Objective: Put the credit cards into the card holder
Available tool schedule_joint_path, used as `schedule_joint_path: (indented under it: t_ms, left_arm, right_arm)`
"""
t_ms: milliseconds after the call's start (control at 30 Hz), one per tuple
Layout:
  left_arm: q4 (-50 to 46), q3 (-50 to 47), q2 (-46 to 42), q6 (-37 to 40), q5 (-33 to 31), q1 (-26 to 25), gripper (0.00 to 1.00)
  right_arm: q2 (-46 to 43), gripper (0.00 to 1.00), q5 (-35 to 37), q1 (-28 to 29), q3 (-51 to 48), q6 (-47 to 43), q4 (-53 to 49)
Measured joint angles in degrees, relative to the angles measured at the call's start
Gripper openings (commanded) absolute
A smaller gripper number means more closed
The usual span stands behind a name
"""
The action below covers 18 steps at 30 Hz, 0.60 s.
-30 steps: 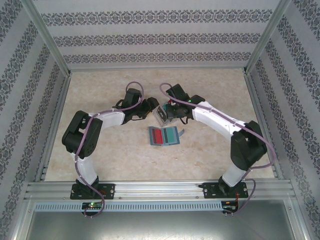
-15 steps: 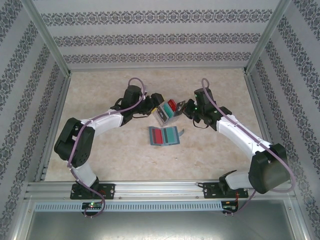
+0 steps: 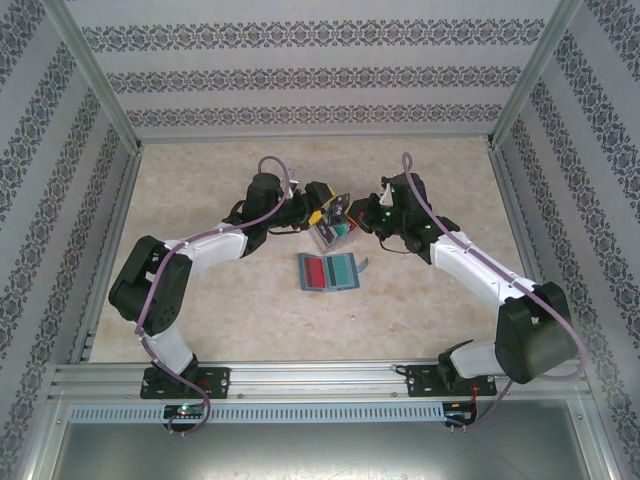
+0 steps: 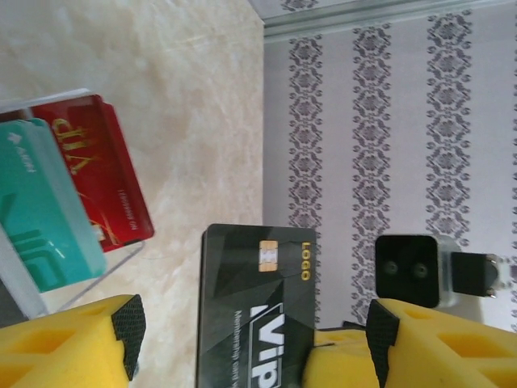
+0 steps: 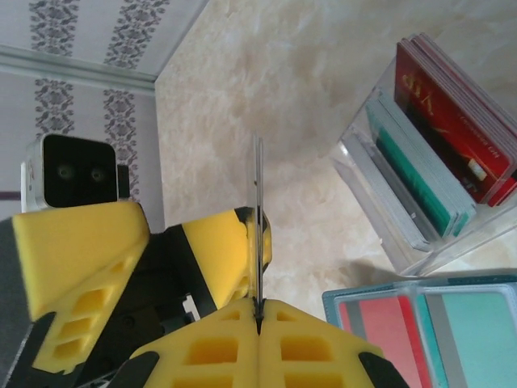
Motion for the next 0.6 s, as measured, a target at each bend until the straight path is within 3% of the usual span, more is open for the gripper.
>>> schedule_joint_path:
  t_ms: [333, 600]
  left_arm:
    - [6.8, 1.6, 1.0, -2.8, 4.5, 0.0, 0.7]
    - [8.8, 3.0, 3.5, -5.0, 7.4, 0.0, 0.32]
  right_arm:
    - [-1.2, 0.0, -8.1, -4.4, -1.5, 0.1, 6.1]
    - [-1.5, 0.0, -11.7, -4.6, -1.7, -0.4, 7.6]
